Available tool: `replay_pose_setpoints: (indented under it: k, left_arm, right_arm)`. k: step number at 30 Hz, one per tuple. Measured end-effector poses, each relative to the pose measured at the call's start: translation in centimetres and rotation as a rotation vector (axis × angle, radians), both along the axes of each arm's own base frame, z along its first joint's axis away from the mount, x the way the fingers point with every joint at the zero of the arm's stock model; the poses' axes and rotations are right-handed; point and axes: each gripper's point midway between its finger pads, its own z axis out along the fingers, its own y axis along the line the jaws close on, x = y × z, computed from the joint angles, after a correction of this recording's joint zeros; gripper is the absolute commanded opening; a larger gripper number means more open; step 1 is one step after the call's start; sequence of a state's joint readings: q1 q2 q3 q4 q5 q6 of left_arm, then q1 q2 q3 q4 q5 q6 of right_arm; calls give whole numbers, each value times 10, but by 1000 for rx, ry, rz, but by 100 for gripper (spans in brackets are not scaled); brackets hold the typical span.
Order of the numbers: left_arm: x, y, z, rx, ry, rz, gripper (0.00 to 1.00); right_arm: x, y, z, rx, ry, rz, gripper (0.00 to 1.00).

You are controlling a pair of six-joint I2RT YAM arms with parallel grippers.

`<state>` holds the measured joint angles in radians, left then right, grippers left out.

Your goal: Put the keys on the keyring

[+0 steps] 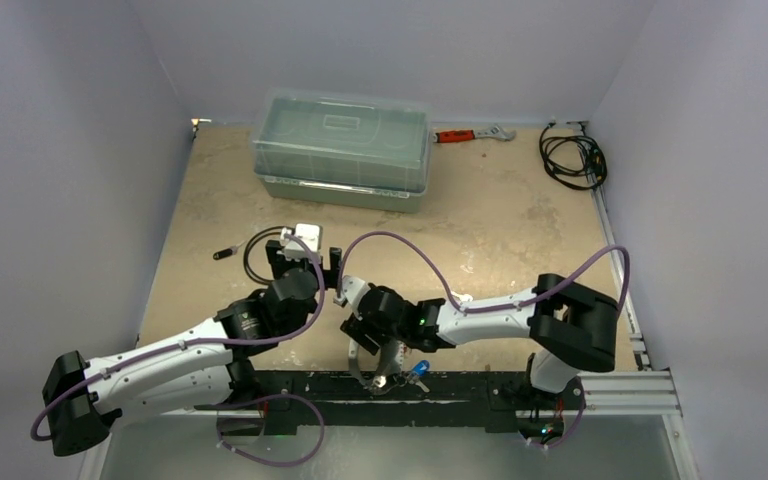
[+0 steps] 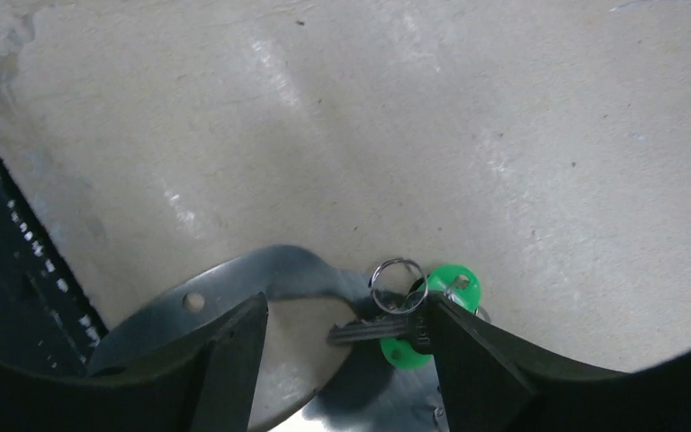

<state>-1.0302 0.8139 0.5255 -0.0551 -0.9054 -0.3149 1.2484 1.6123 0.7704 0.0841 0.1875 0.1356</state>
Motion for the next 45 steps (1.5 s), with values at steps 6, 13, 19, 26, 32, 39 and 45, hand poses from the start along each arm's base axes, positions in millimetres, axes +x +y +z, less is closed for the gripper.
replay_pose_setpoints:
  k: [6,13,19,26,32,39,45]
  left_arm:
    - [-1,3,2,-11,-3,5,84]
    - [-1,6,3,-10,-8,20,84]
    - [-2,8,7,-23,-16,22,84]
    - [-5,15,17,-75,-44,38,86]
    - [-10,41,17,-99,-63,138,87]
    - [-13,60,24,-139,-94,210,87]
    - [-12,66,25,-157,-106,253,87]
  right_arm:
    - [11,-4,-5,-84,-33,-57,76]
    - [21,-5,-3,-142,-64,-109,76]
    - [16,-19,9,-187,-71,-89,83]
    - [11,-15,14,-197,-63,-50,84]
    - [13,-2,-5,-235,-55,-48,85]
    - [39,13,-2,-228,-101,-104,82]
    - [69,2,1,-259,-143,-105,79]
